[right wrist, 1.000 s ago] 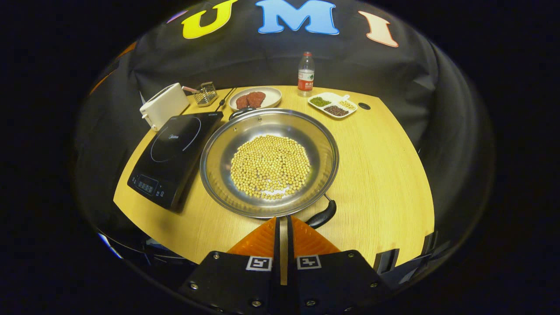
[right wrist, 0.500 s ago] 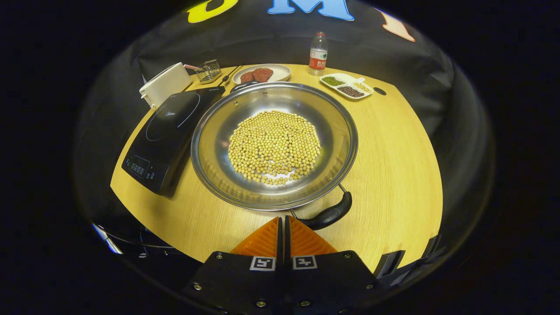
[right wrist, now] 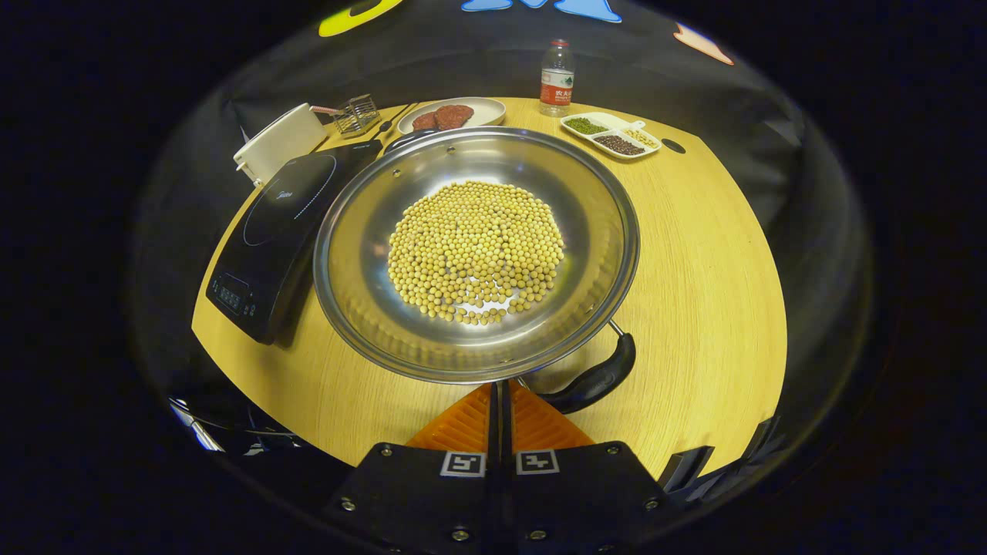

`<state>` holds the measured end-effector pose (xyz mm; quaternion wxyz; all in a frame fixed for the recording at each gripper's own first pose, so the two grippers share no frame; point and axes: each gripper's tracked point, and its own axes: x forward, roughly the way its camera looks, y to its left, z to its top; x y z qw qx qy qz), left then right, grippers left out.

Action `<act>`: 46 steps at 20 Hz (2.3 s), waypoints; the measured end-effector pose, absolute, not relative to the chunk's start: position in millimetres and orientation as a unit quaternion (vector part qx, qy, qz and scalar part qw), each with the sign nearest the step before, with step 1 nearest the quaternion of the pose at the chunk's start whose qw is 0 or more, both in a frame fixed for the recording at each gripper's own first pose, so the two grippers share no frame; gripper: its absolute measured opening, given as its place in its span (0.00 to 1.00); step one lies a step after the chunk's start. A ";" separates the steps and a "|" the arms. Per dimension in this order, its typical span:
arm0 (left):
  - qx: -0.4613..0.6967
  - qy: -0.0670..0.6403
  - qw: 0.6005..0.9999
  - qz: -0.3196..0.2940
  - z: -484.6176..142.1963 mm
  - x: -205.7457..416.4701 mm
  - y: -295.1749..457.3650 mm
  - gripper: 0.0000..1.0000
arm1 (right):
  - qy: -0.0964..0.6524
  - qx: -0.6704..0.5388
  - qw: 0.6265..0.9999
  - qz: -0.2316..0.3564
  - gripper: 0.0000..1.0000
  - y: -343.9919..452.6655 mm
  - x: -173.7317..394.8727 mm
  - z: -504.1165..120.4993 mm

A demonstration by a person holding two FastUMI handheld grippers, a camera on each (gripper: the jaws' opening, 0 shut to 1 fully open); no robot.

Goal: First push the handle of the pot to place it horizontally, then grasp the pot with both hands and set it on the induction cooktop.

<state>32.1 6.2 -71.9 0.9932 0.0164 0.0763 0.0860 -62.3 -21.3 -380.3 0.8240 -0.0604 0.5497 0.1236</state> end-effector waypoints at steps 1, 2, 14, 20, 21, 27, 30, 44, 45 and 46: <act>0.018 0.077 0.993 0.084 -72.5 34.7 4.0 0.96 | 0.551 -0.059 0.824 0.119 0.00 -25.4 -61.9 -381.3; 0.019 0.076 0.993 0.083 -72.1 36.0 2.1 0.96 | 0.552 -0.058 0.824 0.114 0.00 -30.3 -59.7 -380.8; 0.031 0.081 0.994 0.063 -71.8 51.7 -24.0 0.96 | 0.540 -0.043 0.839 0.053 0.00 -82.2 -26.6 -383.0; 0.033 0.085 0.994 0.060 -75.4 52.6 -30.0 0.97 | 0.533 -0.037 0.844 0.035 0.00 -104.1 -8.0 -380.4; 0.032 0.087 0.994 0.060 -76.5 52.6 -30.2 0.97 | 0.532 -0.039 0.845 0.033 0.00 -107.2 -4.6 -380.9; 0.036 0.094 0.993 0.059 -82.0 51.8 -33.2 0.97 | 0.527 -0.046 0.849 0.019 0.00 -126.1 12.7 -381.2; 0.037 0.101 0.992 0.061 -87.7 52.0 -33.6 0.97 | 0.527 -0.041 0.849 0.016 0.01 -131.8 22.1 -380.9; 0.023 0.142 0.988 0.063 -133.6 62.5 -46.4 0.97 | 0.524 -0.039 0.850 0.024 0.00 -139.2 56.5 -378.2; 0.022 0.145 0.987 0.061 -137.1 64.1 -47.8 1.00 | 0.523 -0.035 0.851 0.024 0.00 -138.7 56.1 -377.5; 0.021 0.148 0.987 0.059 -139.8 67.7 -49.5 0.97 | 0.520 -0.032 0.853 0.025 0.00 -138.8 54.5 -374.5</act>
